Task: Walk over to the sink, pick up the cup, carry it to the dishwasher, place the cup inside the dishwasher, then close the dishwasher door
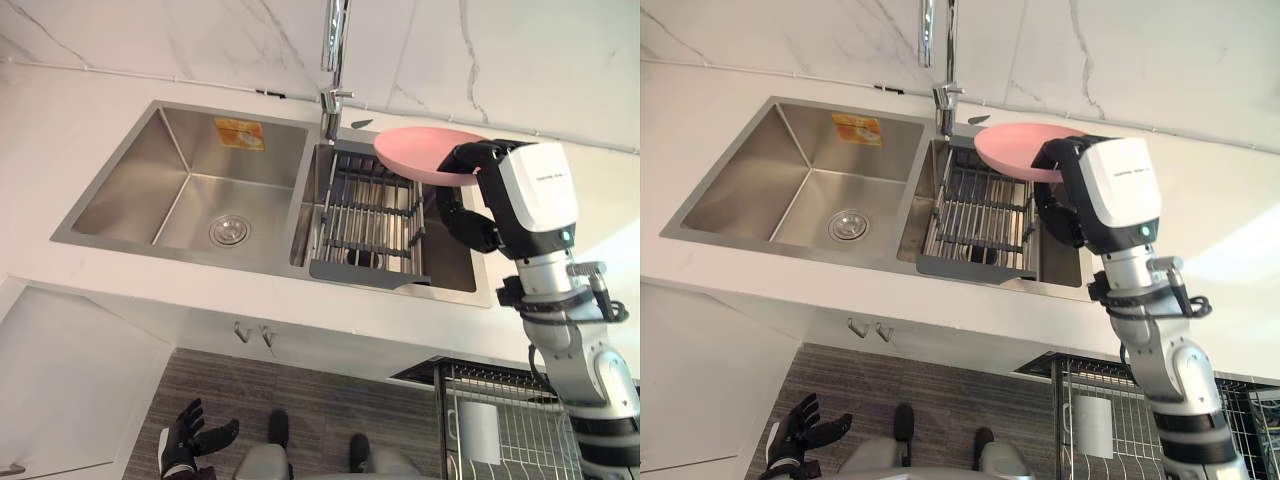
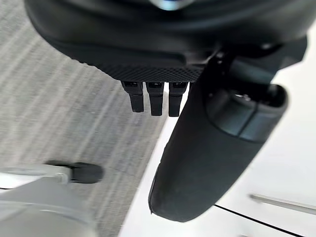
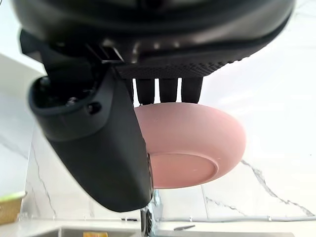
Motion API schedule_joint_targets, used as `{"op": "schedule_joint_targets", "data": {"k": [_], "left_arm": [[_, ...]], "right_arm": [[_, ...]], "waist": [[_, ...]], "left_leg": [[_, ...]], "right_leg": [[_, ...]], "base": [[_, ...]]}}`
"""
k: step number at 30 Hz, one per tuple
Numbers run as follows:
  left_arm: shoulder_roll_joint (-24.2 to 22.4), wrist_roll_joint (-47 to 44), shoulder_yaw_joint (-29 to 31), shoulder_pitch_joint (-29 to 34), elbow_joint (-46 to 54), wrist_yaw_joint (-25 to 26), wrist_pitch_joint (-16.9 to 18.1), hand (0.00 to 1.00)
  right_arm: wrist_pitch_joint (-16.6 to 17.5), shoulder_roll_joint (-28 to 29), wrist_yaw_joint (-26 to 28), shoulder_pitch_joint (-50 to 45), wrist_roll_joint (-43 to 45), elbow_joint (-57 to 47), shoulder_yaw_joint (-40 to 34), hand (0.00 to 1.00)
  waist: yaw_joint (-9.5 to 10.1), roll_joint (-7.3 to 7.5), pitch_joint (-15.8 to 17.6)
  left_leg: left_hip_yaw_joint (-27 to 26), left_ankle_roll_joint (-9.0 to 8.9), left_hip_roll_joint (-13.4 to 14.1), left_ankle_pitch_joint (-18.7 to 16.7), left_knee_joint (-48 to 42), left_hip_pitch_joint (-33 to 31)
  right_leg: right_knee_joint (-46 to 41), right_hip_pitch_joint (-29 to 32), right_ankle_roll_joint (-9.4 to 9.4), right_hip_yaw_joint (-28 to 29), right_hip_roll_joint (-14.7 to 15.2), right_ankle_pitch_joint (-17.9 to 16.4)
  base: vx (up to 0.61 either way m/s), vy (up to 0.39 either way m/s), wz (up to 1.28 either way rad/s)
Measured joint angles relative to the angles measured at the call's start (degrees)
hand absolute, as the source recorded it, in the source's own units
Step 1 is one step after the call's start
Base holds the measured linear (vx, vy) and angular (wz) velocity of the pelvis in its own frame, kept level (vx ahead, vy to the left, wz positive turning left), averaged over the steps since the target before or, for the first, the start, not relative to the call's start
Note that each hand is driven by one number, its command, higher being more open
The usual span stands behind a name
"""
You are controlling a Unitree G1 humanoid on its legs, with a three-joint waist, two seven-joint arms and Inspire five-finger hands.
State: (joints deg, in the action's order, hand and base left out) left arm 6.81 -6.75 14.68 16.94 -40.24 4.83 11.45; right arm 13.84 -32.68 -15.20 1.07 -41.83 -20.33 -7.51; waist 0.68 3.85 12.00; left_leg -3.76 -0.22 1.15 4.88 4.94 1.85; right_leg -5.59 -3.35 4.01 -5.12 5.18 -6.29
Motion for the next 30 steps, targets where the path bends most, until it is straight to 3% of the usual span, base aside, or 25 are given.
{"op": "schedule_joint_targets", "data": {"k": [4, 8, 10, 15, 17, 18, 19, 20, 22, 25, 26, 27, 29, 30], "left_arm": [[0.7, 0.0, 0.8, -0.3, 3.9, 0.1, 0.2, 0.90], [0.3, -0.1, 0.8, -0.8, 3.8, 0.1, 0.3, 0.90], [-1.1, -0.1, 0.8, -0.4, 3.6, 0.2, 0.3, 0.90], [-1.8, -0.7, 0.8, -0.3, 1.7, 0.2, 0.4, 0.90], [-2.0, -1.1, 1.3, 0.4, 0.6, 0.3, 0.4, 0.90], [-2.3, -1.2, 2.2, 0.2, -0.4, 0.4, 0.4, 0.90], [-2.5, -1.3, 2.9, 0.0, -0.7, 0.7, 0.4, 0.90], [-2.6, -1.8, 4.1, -0.3, -0.7, 1.4, 0.4, 0.90], [-2.3, -2.8, 6.1, -0.7, -0.8, 1.7, 0.8, 0.90], [-1.1, -2.9, 7.8, -1.0, -0.8, 2.2, 1.0, 0.90], [-1.2, -2.9, 8.3, -1.1, -0.9, 2.3, 1.1, 0.90], [-1.8, -2.8, 8.6, -1.6, -1.7, 2.3, 1.0, 0.90], [-4.0, -2.8, 8.6, -1.9, -3.4, 2.3, 1.1, 0.90], [-4.4, -2.8, 8.6, -1.9, -3.7, 2.3, 1.1, 0.90]], "right_arm": [[1.1, 1.9, -0.4, -3.4, 1.5, -4.6, -3.7, 0.30], [1.9, 1.9, -1.0, -3.1, 2.3, -5.5, -3.9, 0.30], [2.2, 1.9, -1.0, -2.2, 2.3, -5.7, -3.9, 0.30], [2.1, 2.0, -1.0, -2.2, 2.3, -5.8, -3.7, 0.30], [1.7, 2.4, -1.0, -1.3, 1.8, -5.5, -3.0, 0.30], [0.8, 2.6, -1.0, -1.2, 1.0, -5.2, -2.9, 0.30], [0.3, 2.6, -1.0, -1.2, 0.9, -4.5, -2.9, 0.30], [-0.7, 2.7, -1.0, -1.3, -0.4, -3.0, -3.0, 0.30], [-1.3, 3.1, -1.0, -1.8, -1.3, -1.9, -3.0, 0.30], [-1.2, 3.7, -1.0, -3.6, -2.9, -1.5, -4.1, 0.30], [-1.1, 3.8, -1.0, -4.6, -3.3, -1.5, -4.8, 0.30], [-1.1, 3.9, -1.0, -5.1, -3.5, -1.4, -5.5, 0.30], [-3.0, 6.1, -0.9, -9.7, -3.5, -0.2, -8.9, 0.30], [-3.5, 6.6, -0.9, -10.6, -3.5, 0.1, -9.9, 0.30]], "waist": [[-1.24, -0.25, -0.3], [-1.31, -1.56, 0.0], [-1.46, -2.78, -0.1], [-1.55, -3.27, -0.2], [-1.35, -3.27, -0.2], [-1.58, -3.32, -0.2], [-1.77, -3.43, -0.1], [-1.52, -4.11, 0.3], [-1.68, -4.53, 0.5], [-1.65, -4.25, 0.3], [-1.56, -3.98, -0.1], [-1.68, -4.97, -0.1], [-2.20, -7.49, -1.8], [-2.28, -7.96, -2.2]], "left_leg": [[1.8, -0.16, -0.1, -1.0, -3.8, -3.1], [2.6, -0.78, 0.4, -6.5, -14.0, -7.6], [2.6, -0.96, 0.5, -9.2, -17.9, -9.3], [1.0, -0.34, -0.1, -10.8, -20.0, -10.4], [-2.4, 0.64, 0.4, -11.4, -20.3, -10.4], [-5.4, 1.31, 0.7, -11.8, -20.8, -10.4], [-7.5, 1.82, 1.2, -12.2, -21.6, -10.3], [-11.3, 2.73, 2.7, -12.4, -22.3, -9.8], [-14.5, 2.93, 3.8, -13.2, -21.6, -8.3], [-18.3, 2.32, 4.6, -14.8, -21.3, -6.8], [-20.0, 1.45, 4.5, -15.4, -21.6, -6.9], [-20.2, 0.68, 5.1, -15.7, -21.9, -7.2], [-19.8, -0.47, 6.7, -15.1, -21.1, -7.0], [-19.8, -0.69, 6.9, -15.0, -20.9, -6.8]], "right_leg": [[0.0, 0.2, -0.13, -1.6, 0.1, 0.2], [-1.9, 1.8, -0.27, -0.4, -0.3, 0.1], [-3.5, 3.9, -0.30, 2.3, -0.7, -0.2], [-4.2, 8.1, 0.81, 10.2, -1.2, 1.6], [-3.7, 10.3, 1.50, 14.8, -1.6, 3.1], [-3.3, 11.3, 0.46, 14.9, -0.9, 3.1], [-3.5, 11.9, -0.56, 12.3, 0.2, 3.4], [-5.6, 12.7, -3.30, 7.4, 1.8, 2.9], [-14.8, 14.6, -3.38, 0.8, 3.4, 0.8], [-20.9, 12.1, -3.86, -6.5, 5.0, -4.5], [-15.3, 10.2, -1.53, -7.3, 4.8, -6.0], [-13.4, 9.7, -0.59, -7.0, 3.8, -4.9], [-6.4, 7.6, -1.27, -5.4, 0.4, -1.0], [-5.4, 7.3, -1.42, -4.7, -0.2, -0.4]], "base": [[-0.03, -0.010, 0.22], [-0.07, 0.015, -0.12], [-0.08, 0.059, -0.53], [-0.04, 0.084, -0.81], [-0.02, 0.096, -1.43], [-0.04, 0.098, -1.12], [-0.09, 0.126, -1.43], [-0.10, 0.106, -1.19], [-0.07, 0.059, -0.91], [-0.01, -0.030, -0.76], [-0.01, -0.113, -0.81], [0.02, -0.109, -0.62], [0.09, -0.058, -0.55], [0.13, -0.057, -0.72]]}}
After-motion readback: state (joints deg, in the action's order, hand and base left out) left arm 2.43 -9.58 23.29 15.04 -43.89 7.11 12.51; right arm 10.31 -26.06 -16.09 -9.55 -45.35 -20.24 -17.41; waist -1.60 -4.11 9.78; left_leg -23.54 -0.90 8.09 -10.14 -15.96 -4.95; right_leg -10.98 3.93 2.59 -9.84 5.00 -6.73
